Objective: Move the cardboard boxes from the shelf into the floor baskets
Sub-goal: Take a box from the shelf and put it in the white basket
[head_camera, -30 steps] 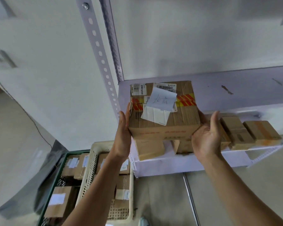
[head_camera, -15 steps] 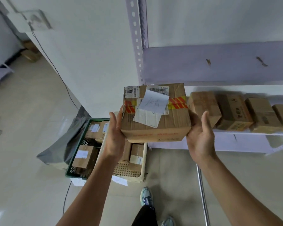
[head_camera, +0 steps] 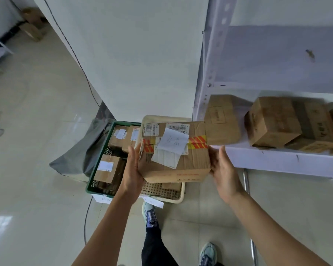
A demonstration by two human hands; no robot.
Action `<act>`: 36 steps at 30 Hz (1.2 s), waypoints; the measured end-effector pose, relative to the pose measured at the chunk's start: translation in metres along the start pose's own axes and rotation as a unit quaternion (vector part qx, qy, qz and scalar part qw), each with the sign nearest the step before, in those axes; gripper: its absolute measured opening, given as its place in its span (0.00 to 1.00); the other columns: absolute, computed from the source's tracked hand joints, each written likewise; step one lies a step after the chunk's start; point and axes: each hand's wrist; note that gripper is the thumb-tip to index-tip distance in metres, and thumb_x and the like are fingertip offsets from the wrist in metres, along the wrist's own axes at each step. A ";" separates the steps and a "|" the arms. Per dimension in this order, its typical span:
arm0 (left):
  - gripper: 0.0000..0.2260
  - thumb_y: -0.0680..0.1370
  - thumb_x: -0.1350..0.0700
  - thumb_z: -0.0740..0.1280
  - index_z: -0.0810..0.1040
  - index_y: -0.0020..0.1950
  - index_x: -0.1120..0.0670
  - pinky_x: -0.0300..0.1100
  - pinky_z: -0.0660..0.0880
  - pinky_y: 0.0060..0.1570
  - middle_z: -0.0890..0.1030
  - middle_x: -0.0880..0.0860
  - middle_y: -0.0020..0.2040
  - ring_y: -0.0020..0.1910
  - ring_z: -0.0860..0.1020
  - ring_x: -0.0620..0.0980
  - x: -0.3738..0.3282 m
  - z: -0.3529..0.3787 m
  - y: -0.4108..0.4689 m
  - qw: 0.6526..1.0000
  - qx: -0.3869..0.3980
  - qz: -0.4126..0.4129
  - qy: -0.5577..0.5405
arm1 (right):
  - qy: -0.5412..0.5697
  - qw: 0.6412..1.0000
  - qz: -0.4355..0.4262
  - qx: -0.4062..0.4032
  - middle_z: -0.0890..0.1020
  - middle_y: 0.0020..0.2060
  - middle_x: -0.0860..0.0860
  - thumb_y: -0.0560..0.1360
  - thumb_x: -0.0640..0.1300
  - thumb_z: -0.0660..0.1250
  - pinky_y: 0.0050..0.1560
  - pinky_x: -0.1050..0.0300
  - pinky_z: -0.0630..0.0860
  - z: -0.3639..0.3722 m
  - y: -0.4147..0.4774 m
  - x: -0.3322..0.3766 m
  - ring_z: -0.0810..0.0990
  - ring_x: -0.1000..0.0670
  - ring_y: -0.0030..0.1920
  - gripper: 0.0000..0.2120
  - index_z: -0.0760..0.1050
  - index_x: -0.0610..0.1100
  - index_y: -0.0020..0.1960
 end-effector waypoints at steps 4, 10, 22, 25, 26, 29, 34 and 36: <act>0.31 0.87 0.30 0.44 0.71 0.82 0.41 0.47 0.82 0.63 0.80 0.52 0.76 0.74 0.79 0.55 0.014 -0.063 0.049 0.998 -0.015 -0.055 0.028 | 0.002 0.998 0.061 -0.030 0.85 0.65 0.53 0.80 0.70 0.51 0.60 0.52 0.74 0.044 0.053 -0.033 0.83 0.53 0.66 0.27 0.84 0.62 0.64; 0.37 0.77 0.18 0.53 0.75 0.78 0.35 0.59 0.74 0.71 0.84 0.49 0.72 0.71 0.82 0.54 0.043 -0.140 0.138 0.984 -0.017 -0.164 0.067 | 0.008 0.988 0.126 -0.095 0.86 0.64 0.53 0.80 0.70 0.50 0.62 0.50 0.74 0.092 0.140 -0.096 0.83 0.51 0.66 0.30 0.80 0.56 0.69; 0.36 0.82 0.24 0.51 0.73 0.80 0.45 0.49 0.79 0.64 0.80 0.53 0.74 0.71 0.81 0.54 0.151 -0.196 0.323 0.958 -0.039 -0.254 0.125 | 0.024 0.962 0.204 -0.181 0.87 0.60 0.60 0.73 0.77 0.60 0.67 0.49 0.75 0.083 0.309 -0.242 0.84 0.56 0.63 0.28 0.82 0.63 0.63; 0.24 0.87 0.32 0.48 0.80 0.64 0.38 0.35 0.81 0.42 0.89 0.35 0.50 0.48 0.86 0.32 0.190 -0.203 0.377 0.961 -0.035 -0.240 0.135 | 0.016 0.961 0.208 -0.180 0.87 0.59 0.61 0.77 0.75 0.57 0.65 0.50 0.73 0.065 0.368 -0.285 0.84 0.59 0.60 0.26 0.81 0.63 0.62; 0.24 0.88 0.33 0.47 0.81 0.62 0.39 0.36 0.78 0.44 0.88 0.33 0.46 0.44 0.85 0.30 0.200 -0.203 0.395 0.962 -0.043 -0.229 0.141 | 0.016 0.961 0.211 -0.180 0.86 0.60 0.61 0.78 0.75 0.56 0.66 0.48 0.71 0.060 0.387 -0.297 0.83 0.58 0.61 0.25 0.80 0.63 0.62; 0.26 0.89 0.35 0.49 0.83 0.61 0.46 0.37 0.78 0.43 0.88 0.35 0.41 0.40 0.85 0.31 0.230 -0.204 0.446 0.966 -0.079 -0.193 0.155 | 0.033 0.961 0.208 -0.176 0.83 0.60 0.62 0.81 0.72 0.55 0.70 0.44 0.68 0.046 0.443 -0.326 0.78 0.57 0.64 0.21 0.80 0.63 0.60; 0.41 0.76 0.21 0.56 0.78 0.75 0.49 0.47 0.76 0.63 0.85 0.52 0.65 0.64 0.83 0.50 0.249 -0.203 0.516 0.958 -0.086 -0.169 0.215 | 0.060 0.960 0.210 -0.173 0.82 0.59 0.58 0.82 0.71 0.55 0.73 0.41 0.66 0.038 0.520 -0.360 0.77 0.51 0.69 0.21 0.79 0.59 0.57; 0.51 0.64 0.19 0.58 0.74 0.78 0.49 0.55 0.73 0.71 0.77 0.58 0.73 0.71 0.78 0.57 0.251 -0.204 0.535 0.951 -0.096 -0.187 0.225 | 0.053 0.964 0.210 -0.157 0.81 0.62 0.58 0.82 0.71 0.54 0.75 0.40 0.64 0.039 0.542 -0.369 0.75 0.50 0.73 0.22 0.78 0.59 0.61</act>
Point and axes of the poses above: each hand's wrist, its own y-axis towards the middle knuckle, its own z-axis out of the palm, x = y × z
